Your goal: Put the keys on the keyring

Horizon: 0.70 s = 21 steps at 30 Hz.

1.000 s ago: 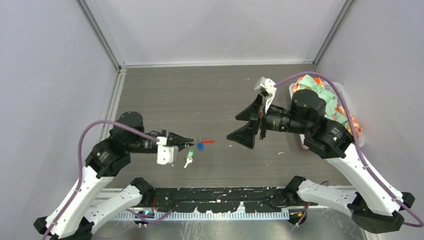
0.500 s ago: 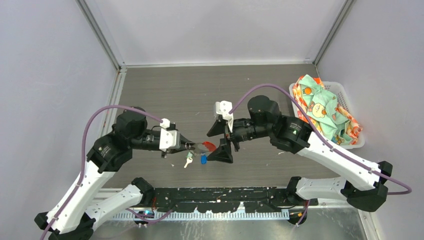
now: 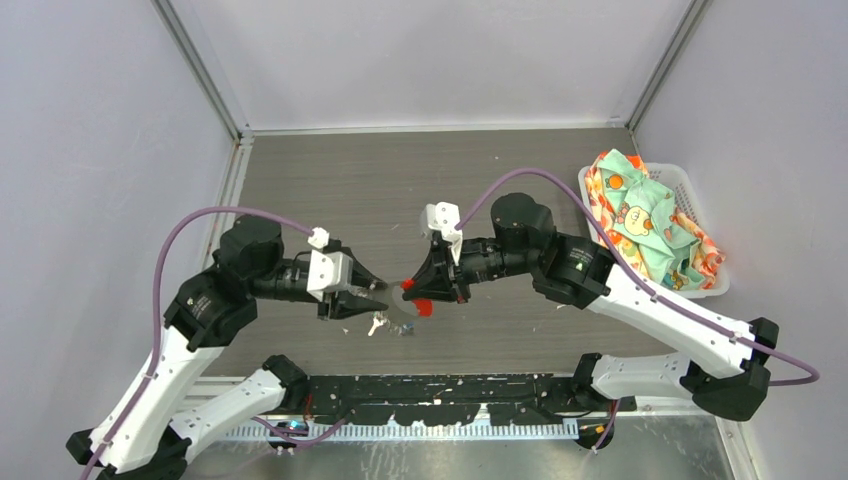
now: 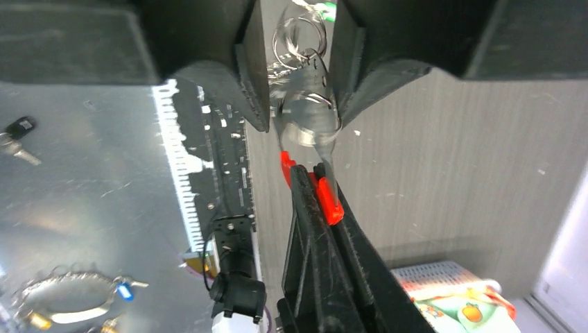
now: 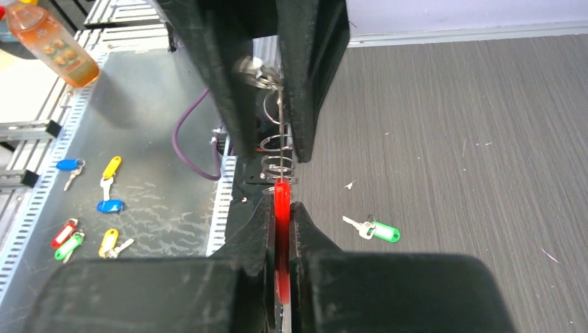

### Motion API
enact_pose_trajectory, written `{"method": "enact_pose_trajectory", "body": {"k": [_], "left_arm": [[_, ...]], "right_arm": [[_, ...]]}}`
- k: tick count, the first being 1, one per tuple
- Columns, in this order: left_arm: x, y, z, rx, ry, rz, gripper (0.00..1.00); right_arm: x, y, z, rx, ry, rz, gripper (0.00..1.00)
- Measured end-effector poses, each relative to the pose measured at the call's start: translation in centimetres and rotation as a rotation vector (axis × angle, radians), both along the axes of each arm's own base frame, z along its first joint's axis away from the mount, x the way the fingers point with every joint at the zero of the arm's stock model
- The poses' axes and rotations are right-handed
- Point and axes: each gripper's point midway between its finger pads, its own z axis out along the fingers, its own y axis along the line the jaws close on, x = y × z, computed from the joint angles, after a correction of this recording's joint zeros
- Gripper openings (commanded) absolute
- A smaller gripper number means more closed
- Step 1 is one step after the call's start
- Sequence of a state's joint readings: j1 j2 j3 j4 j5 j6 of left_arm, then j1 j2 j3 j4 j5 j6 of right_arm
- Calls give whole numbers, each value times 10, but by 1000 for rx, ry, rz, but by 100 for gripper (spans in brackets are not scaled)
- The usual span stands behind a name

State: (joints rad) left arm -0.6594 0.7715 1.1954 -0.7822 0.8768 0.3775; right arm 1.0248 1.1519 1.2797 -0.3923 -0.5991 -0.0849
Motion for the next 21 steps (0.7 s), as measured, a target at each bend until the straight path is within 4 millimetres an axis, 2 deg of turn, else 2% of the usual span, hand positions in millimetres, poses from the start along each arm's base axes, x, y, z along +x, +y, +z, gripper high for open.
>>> {"method": "enact_pose_trajectory", "body": {"k": [6, 14, 19, 21], "left_arm": [[-7, 5, 9, -30, -110, -26, 43], [-10, 14, 22, -46, -279, -41, 35], [-8, 16, 14, -9, -302, -43, 38], [-7, 18, 12, 1, -318, -44, 43]], "right_arm": [[-5, -8, -8, 18, 34, -22, 1], [-12, -9, -8, 21, 57, 8, 1], [-14, -11, -8, 13, 64, 14, 1], [-15, -12, -9, 6, 68, 16, 1]]}}
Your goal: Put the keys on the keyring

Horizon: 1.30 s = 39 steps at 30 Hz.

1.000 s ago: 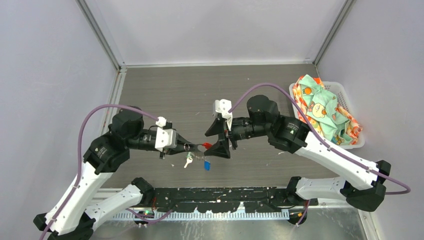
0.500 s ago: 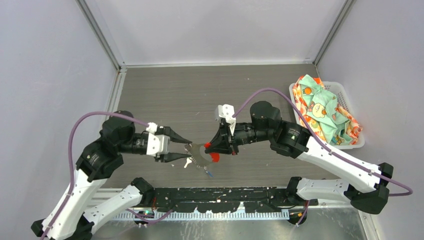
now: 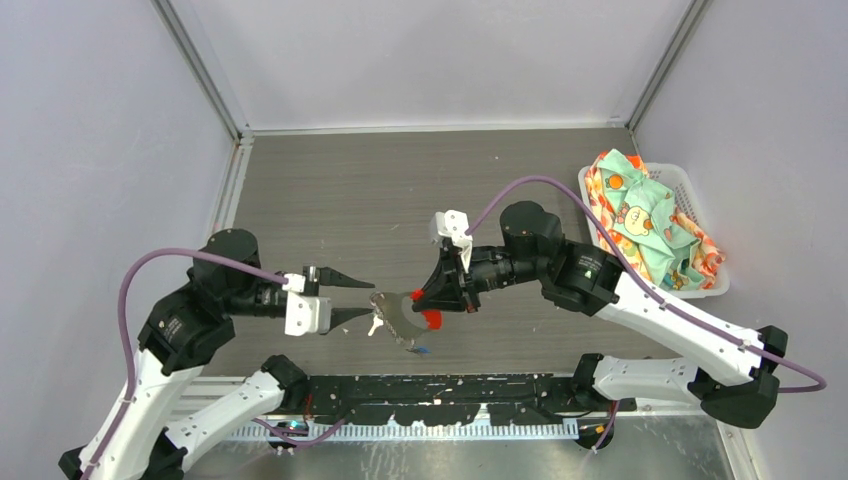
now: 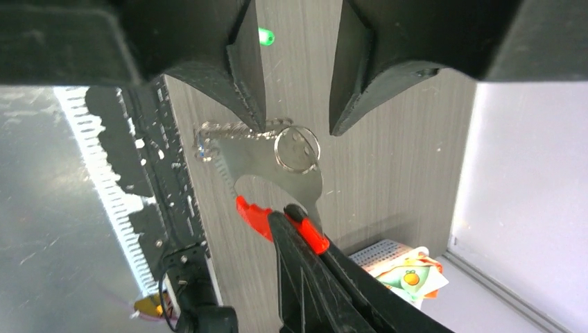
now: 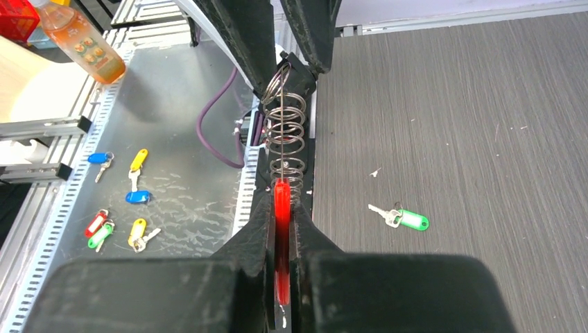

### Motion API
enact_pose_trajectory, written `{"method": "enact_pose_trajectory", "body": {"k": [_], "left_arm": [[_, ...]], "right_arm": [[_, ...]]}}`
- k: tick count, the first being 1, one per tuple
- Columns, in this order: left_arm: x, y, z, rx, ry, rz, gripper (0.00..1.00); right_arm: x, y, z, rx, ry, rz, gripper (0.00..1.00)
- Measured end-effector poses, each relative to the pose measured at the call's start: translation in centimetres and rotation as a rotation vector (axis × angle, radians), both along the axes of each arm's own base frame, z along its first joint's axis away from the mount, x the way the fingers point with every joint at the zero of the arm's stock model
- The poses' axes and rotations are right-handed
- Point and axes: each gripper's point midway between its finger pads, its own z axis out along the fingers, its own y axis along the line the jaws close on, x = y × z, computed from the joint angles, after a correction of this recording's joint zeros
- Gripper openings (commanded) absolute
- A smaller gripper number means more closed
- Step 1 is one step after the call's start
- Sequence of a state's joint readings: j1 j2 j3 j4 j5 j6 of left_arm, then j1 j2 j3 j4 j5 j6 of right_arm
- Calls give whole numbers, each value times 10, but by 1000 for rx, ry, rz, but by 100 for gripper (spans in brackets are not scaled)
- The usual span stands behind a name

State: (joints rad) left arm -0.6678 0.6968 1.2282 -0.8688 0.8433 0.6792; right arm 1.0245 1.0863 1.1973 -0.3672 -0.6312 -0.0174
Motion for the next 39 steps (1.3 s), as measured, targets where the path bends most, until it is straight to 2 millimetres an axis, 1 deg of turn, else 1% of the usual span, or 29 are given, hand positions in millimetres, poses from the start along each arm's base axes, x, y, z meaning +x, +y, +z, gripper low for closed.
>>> {"method": "enact_pose_trajectory", "body": {"k": [2, 5, 8, 12, 15, 17, 20, 25, 31, 34, 39], "left_arm": [[1, 3, -4, 18, -30, 3, 44], [4, 6, -4, 25, -72, 19, 41], [3, 9, 0, 16, -106, 28, 39], [5, 10, 7, -9, -168, 30, 39], [7, 10, 9, -21, -244, 22, 39], [6, 11, 10, -29, -312, 5, 39], [1, 12, 9, -41, -458, -44, 38], [-5, 15, -3, -54, -727, -110, 38], [-4, 11, -19, -99, -980, -144, 37], [-2, 10, -19, -114, -1065, -143, 35], [0, 10, -5, -134, -1160, -119, 34]], "right_arm": [[-1, -1, 0, -6, 4, 3, 1], [-3, -3, 2, -12, 8, 12, 1], [-6, -4, 4, -15, 12, 22, 1], [-9, -5, 7, -25, 22, 42, 1], [-10, -3, 9, -33, 31, 52, 1], [-11, -3, 9, -38, 38, 60, 1], [-13, -1, 9, -48, 56, 73, 1], [-13, 8, 13, -82, 115, 99, 1], [-16, 17, 1, -139, 221, 131, 1], [-19, 17, -5, -164, 264, 143, 1], [-16, 14, -6, -176, 302, 137, 1]]}}
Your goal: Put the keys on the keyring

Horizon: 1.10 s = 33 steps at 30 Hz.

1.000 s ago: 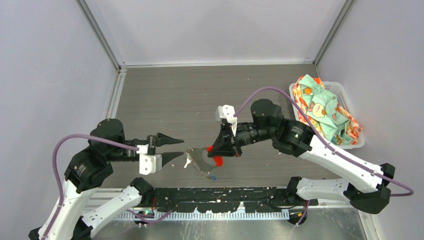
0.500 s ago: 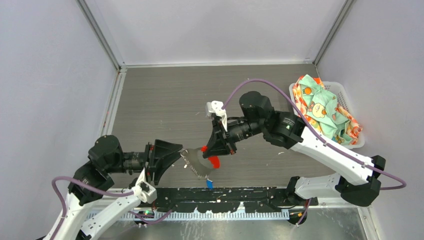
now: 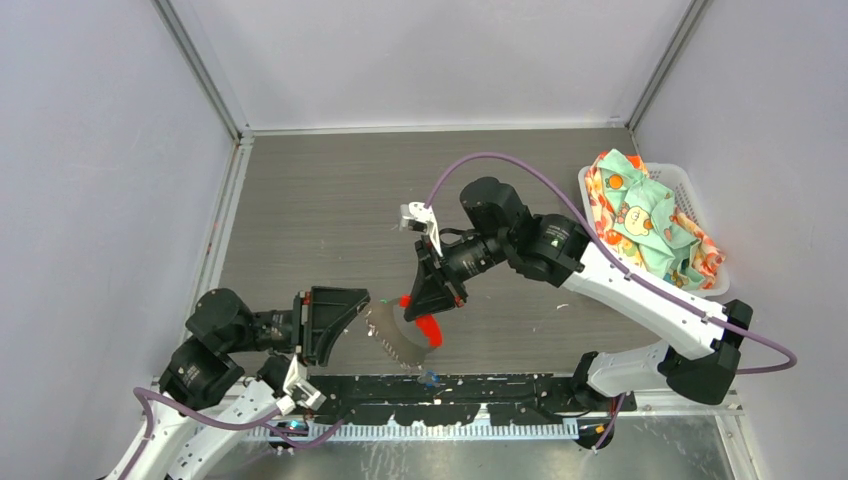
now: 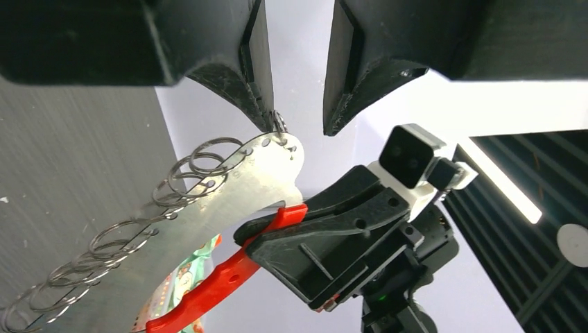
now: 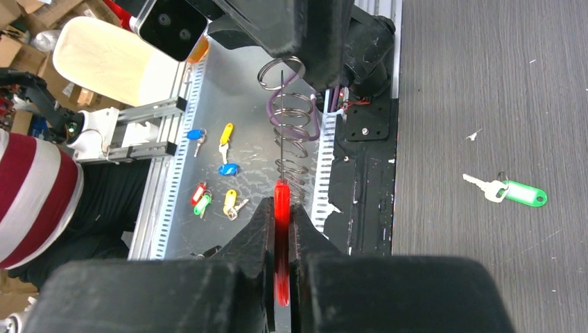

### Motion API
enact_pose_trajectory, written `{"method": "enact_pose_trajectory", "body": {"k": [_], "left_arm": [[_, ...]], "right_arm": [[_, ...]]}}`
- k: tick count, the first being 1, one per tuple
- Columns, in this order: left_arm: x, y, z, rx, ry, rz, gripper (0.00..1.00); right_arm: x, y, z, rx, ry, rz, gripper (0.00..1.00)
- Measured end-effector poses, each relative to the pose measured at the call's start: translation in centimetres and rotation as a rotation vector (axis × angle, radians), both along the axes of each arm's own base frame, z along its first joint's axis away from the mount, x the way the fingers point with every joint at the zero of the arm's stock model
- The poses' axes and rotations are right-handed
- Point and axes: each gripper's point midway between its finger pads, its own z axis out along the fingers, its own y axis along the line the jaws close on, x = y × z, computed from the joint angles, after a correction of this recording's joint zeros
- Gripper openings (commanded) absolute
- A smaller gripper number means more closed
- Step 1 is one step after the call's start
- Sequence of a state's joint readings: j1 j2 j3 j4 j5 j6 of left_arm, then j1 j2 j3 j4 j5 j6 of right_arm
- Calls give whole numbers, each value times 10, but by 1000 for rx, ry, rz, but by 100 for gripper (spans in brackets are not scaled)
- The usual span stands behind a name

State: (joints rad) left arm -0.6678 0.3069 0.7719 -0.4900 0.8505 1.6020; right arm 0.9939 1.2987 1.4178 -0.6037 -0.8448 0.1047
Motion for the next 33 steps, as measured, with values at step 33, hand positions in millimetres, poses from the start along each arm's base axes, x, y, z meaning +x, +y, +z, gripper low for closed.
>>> {"method": "enact_pose_trajectory", "body": {"k": [33], "left_arm": [[5, 4, 22, -52, 815, 109, 50]], "right_arm": [[12, -9, 1, -29, -2, -46, 1]]}}
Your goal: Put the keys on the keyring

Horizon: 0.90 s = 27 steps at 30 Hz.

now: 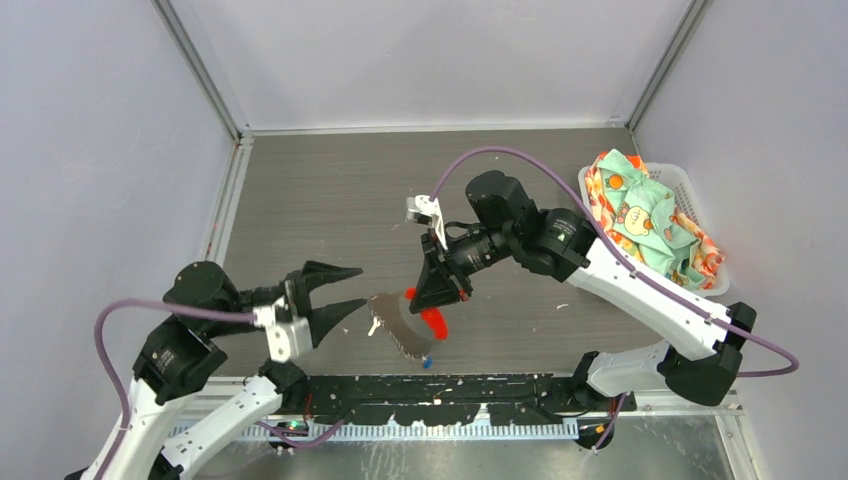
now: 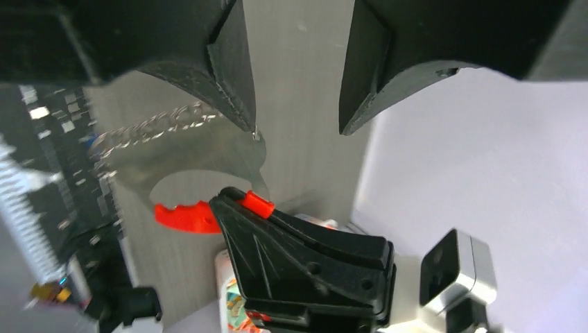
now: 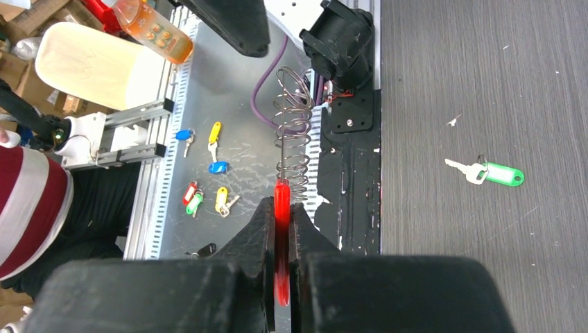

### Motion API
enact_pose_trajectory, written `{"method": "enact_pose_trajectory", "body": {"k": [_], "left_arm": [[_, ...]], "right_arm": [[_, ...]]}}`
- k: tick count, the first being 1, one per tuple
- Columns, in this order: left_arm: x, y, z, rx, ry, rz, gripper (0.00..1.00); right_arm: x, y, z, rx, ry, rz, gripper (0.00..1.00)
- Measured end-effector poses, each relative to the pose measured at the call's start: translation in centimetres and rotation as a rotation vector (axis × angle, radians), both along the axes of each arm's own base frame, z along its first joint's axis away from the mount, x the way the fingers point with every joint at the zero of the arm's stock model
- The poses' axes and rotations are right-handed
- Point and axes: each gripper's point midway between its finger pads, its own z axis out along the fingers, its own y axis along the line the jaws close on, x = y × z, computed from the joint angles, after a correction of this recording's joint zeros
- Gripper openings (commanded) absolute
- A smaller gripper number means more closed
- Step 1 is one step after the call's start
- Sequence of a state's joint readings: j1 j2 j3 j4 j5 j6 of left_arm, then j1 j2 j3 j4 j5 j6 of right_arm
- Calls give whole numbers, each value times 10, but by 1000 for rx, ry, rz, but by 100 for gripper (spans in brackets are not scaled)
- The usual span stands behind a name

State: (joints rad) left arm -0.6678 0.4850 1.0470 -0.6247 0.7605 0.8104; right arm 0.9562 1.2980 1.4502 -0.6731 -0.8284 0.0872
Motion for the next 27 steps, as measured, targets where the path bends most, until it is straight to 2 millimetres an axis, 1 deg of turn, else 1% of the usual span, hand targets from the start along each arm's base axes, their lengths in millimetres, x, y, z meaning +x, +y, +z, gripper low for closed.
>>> {"method": "enact_pose_trajectory", "body": {"k": [3, 5, 9, 13, 15, 17, 20, 21, 22, 23, 24, 26, 27], "left_arm": [[3, -4, 7, -31, 209, 32, 51], [2, -7, 7, -31, 308, 30, 51], [1, -12, -4, -23, 473, 41, 53], [6, -15, -12, -24, 601, 79, 62], [8, -18, -18, -16, 675, 95, 63], [11, -22, -26, -2, 771, 118, 62], [12, -26, -39, 11, 915, 149, 58], [10, -26, -44, 12, 967, 158, 55], [10, -27, -49, 13, 1008, 167, 50], [9, -27, -54, 13, 1051, 176, 42], [8, -27, -59, 12, 1103, 183, 36], [5, -28, -62, 4, 1188, 184, 28], [4, -28, -61, -3, 1218, 176, 26]], "right_arm": [[0, -2, -2, -11, -10, 0, 1], [0, -3, -1, -16, -15, 2, 1], [-1, -5, 2, -19, -26, 7, 1], [-2, -7, 0, -30, -26, 13, 1], [-3, -9, -1, -37, -24, 15, 1], [-3, -10, -3, -43, -23, 15, 1], [-2, -11, -5, -50, -38, 15, 1], [-1, -11, -5, -51, -43, 13, 1], [-1, -11, -6, -52, -46, 11, 1], [0, -11, -6, -53, -50, 8, 1], [1, -12, -7, -56, -53, 5, 1], [2, -12, -7, -59, -61, -1, 1], [3, -12, -8, -60, -65, -4, 1]]}}
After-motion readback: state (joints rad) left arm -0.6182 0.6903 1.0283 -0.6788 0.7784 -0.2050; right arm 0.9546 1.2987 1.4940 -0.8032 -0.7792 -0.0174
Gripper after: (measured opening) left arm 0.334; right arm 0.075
